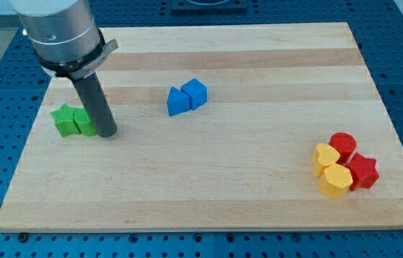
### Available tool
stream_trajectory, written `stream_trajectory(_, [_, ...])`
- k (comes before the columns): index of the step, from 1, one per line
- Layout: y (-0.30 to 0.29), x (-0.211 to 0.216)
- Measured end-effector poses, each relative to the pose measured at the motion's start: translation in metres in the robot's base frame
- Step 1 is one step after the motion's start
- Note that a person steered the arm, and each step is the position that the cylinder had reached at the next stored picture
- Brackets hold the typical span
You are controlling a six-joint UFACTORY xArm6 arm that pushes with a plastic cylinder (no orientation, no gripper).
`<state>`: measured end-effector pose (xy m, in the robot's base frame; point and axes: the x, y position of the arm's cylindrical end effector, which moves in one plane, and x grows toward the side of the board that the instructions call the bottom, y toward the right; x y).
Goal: Move your arm to blue cube
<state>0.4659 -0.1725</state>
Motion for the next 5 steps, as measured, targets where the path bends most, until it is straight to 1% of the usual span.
stream_trajectory(1, [0.018, 0.0])
stream_trajectory(2, [0.076, 0.0])
stream_trajectory(3, [0.15, -0.002])
stream_trajectory(4, [0.211, -0.038])
stream_trajectory(5, [0.247, -0.086])
